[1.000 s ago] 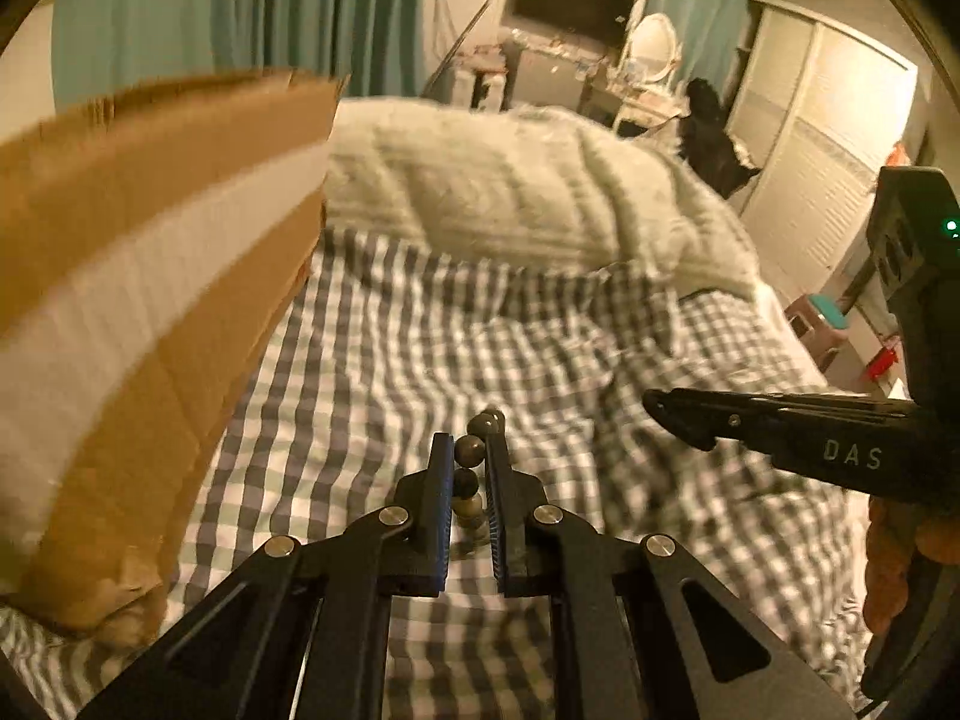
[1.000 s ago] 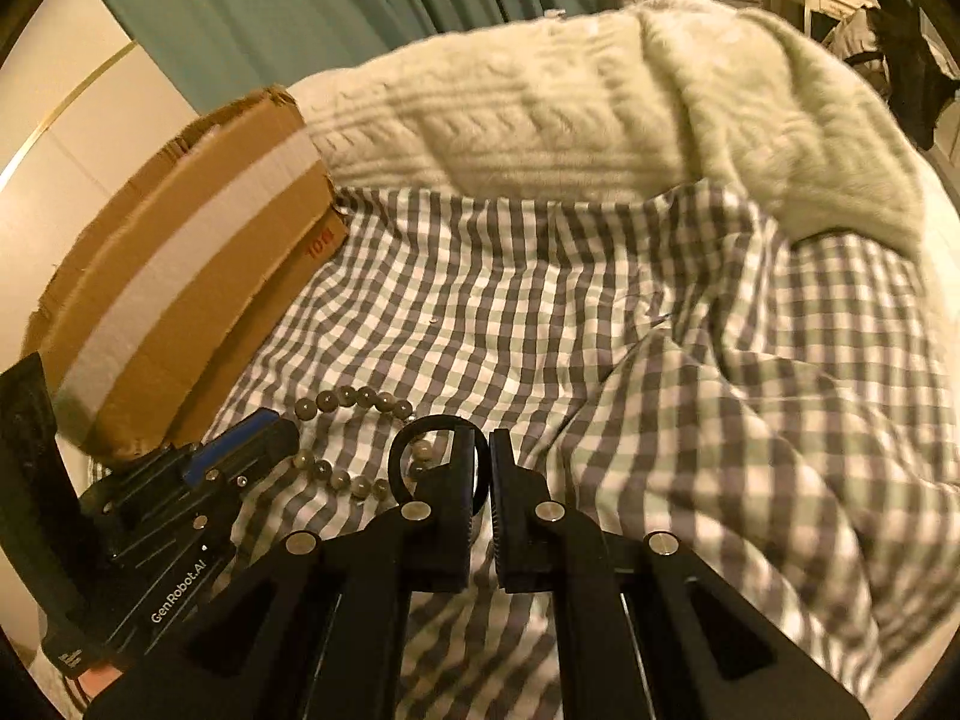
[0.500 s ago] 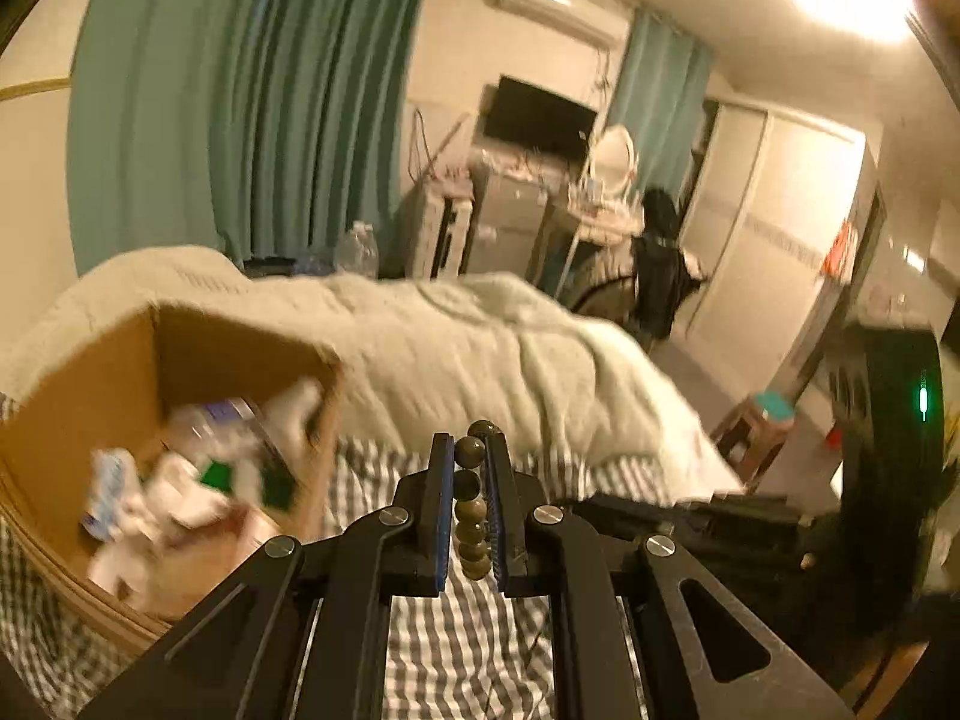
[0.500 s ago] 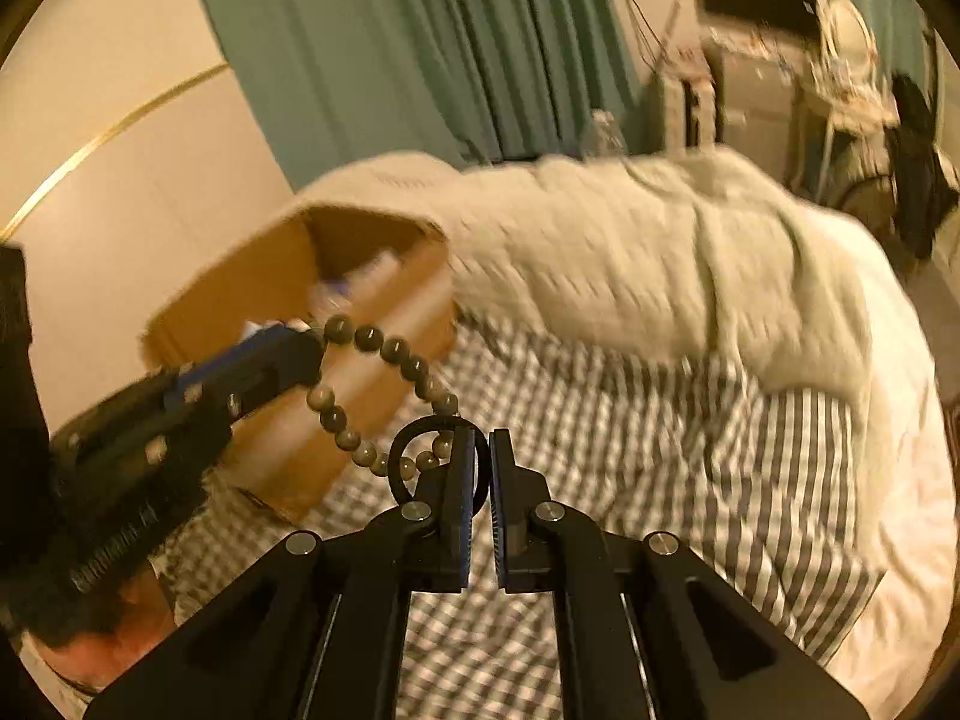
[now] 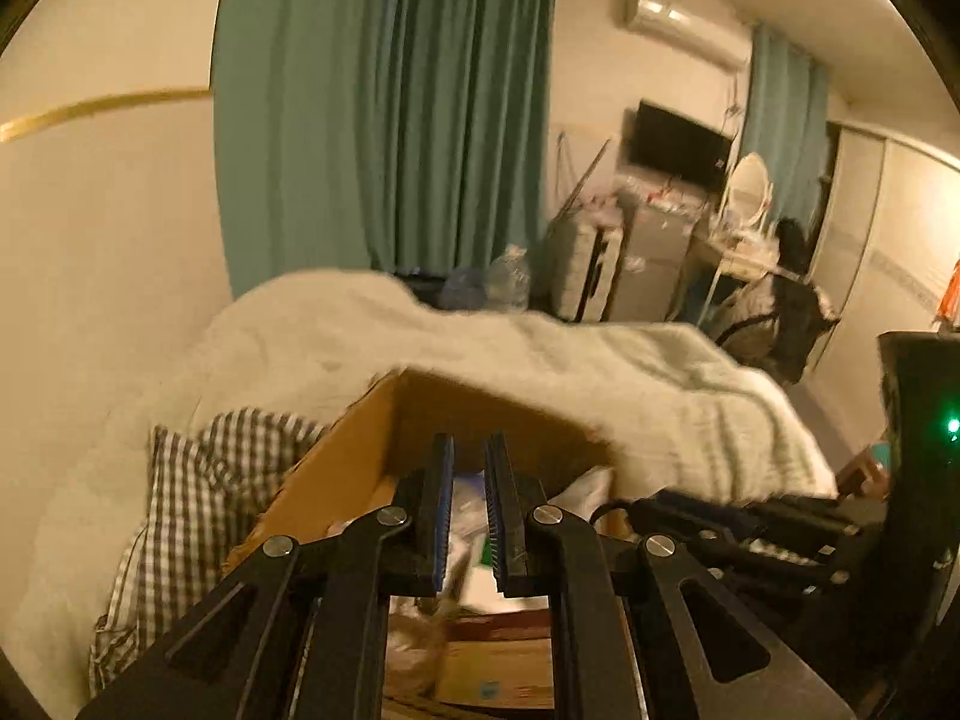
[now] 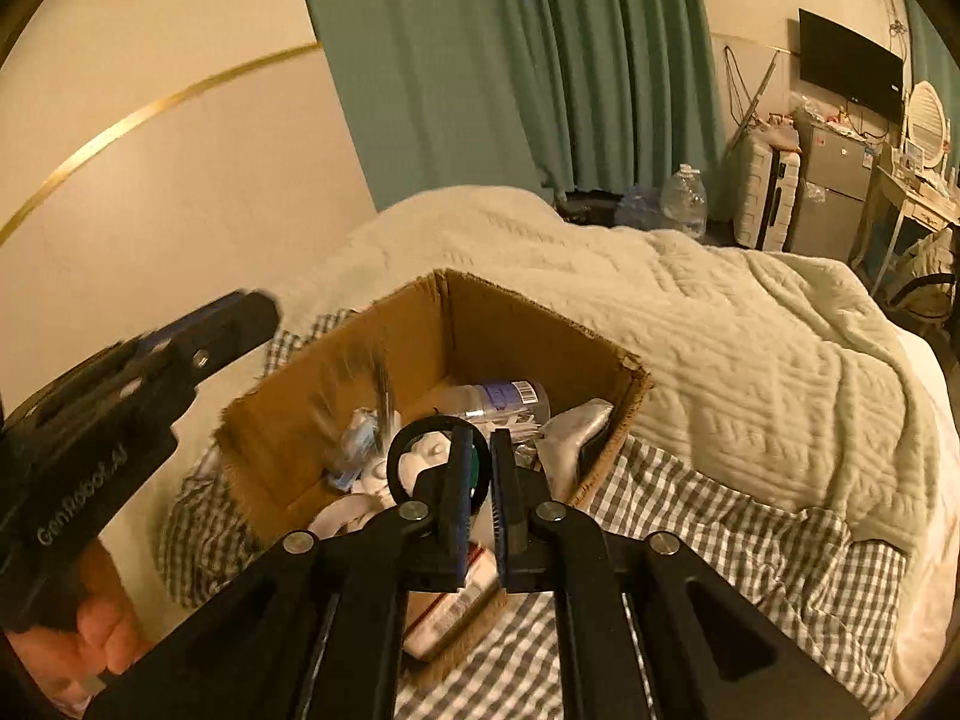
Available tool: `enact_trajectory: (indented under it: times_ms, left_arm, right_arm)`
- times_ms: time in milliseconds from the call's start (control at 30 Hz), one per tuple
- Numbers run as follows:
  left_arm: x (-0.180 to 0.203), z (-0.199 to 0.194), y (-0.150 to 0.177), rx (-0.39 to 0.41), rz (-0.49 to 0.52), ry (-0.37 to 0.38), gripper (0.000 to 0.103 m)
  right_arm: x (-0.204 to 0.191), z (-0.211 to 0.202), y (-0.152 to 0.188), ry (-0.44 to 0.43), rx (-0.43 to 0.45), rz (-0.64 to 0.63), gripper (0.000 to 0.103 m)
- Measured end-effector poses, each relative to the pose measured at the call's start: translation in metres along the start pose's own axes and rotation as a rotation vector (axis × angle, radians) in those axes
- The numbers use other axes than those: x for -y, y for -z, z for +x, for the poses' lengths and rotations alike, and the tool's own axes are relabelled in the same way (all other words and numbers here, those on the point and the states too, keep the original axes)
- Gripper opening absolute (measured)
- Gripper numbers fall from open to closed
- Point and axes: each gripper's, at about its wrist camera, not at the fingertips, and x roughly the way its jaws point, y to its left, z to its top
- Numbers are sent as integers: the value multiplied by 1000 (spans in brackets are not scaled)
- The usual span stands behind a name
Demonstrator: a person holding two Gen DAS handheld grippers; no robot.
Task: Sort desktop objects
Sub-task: 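Carry the bracelet and hair tie into the cardboard box and release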
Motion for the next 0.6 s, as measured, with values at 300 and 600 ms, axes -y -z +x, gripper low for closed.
enact_trajectory:
  times_ms: [300, 600]
  left_arm:
    - [-10, -6, 15, 12, 35, -42, 80]
    - [33, -81, 16, 170, 75, -104, 103]
  right_arm:
    - [25, -1, 17, 69, -15, 36, 72]
    - [48, -105, 33, 217, 146, 113, 103]
